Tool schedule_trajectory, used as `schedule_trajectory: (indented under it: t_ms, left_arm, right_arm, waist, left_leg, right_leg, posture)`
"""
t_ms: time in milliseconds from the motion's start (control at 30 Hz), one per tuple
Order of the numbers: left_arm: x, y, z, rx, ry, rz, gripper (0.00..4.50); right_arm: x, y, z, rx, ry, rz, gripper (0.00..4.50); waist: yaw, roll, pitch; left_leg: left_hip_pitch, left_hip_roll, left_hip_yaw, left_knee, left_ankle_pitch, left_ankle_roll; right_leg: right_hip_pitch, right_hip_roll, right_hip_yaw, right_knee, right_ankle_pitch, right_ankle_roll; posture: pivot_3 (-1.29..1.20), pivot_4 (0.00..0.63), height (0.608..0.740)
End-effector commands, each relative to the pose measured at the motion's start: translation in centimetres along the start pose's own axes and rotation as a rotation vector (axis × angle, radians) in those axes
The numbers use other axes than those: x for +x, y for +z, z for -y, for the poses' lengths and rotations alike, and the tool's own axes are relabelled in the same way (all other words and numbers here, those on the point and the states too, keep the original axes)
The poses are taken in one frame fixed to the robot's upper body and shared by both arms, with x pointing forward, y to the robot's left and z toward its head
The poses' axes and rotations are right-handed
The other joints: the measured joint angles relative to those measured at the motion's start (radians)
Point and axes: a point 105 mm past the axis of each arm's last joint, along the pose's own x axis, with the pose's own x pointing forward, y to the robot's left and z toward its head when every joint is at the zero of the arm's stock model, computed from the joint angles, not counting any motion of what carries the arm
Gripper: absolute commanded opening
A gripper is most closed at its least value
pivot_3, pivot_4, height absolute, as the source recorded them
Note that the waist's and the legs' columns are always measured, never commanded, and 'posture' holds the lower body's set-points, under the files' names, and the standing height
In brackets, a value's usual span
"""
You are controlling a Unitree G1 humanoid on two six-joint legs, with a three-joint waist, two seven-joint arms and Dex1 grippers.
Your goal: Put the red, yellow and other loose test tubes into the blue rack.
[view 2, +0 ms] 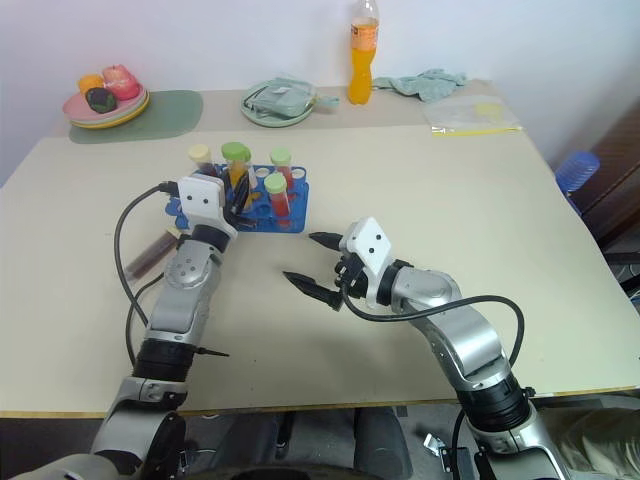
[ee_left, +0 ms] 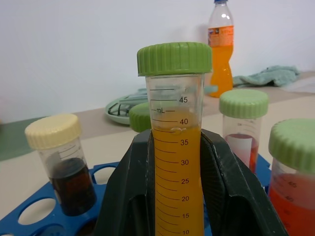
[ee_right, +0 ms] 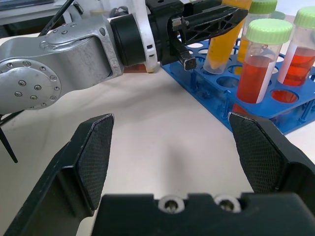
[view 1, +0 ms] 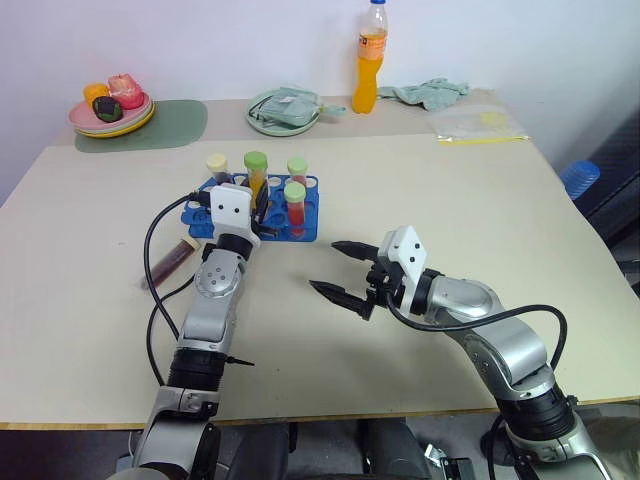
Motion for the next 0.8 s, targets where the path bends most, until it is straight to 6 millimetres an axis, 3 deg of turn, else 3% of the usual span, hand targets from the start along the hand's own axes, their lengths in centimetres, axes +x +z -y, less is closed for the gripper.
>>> schedule_trajectory:
  t_ms: [33, 700, 800]
  left_arm:
    - [-0.39, -0.13, 0.1, 0.013, 0.005, -0.015, 0.69]
    - [-0.3, -0.56, -0.23, 0.029, 0.033, -0.023, 0.69]
    - [-0.25, -0.61, -0.23, 0.017, 0.036, -0.024, 2.21]
  right_arm:
    - [-0.02, 1.38, -0.76, -0.028, 0.025, 0.051, 4.13]
    - [0.02, 1.33, -0.82, -0.018, 0.028, 0.05, 4.13]
    - [0.02, 1.35, -0.71, -0.019, 0.026, 0.05, 4.13]
  waist:
    - [0.0, 0.0, 0.0]
    - [0.0, 0.0, 0.0]
    - [0.0, 0.0, 0.0]
  left_leg:
    - [0.0, 0.0, 0.0, 0.0, 0.0, 0.0]
    - [0.0, 0.0, 0.0, 0.0, 0.0, 0.0]
    - [0.0, 0.0, 0.0, 0.0, 0.0, 0.0]
  right_leg:
    - [0.0, 0.0, 0.0, 0.0, 0.0, 0.0]
    - [0.0, 0.0, 0.0, 0.0, 0.0, 0.0]
    - [0.0, 0.0, 0.0, 0.0, 0.0, 0.0]
  posture:
    - [0.0, 0.15, 0.74]
    - [0.0, 0.15, 0.74]
    - [0.0, 0.15, 0.74]
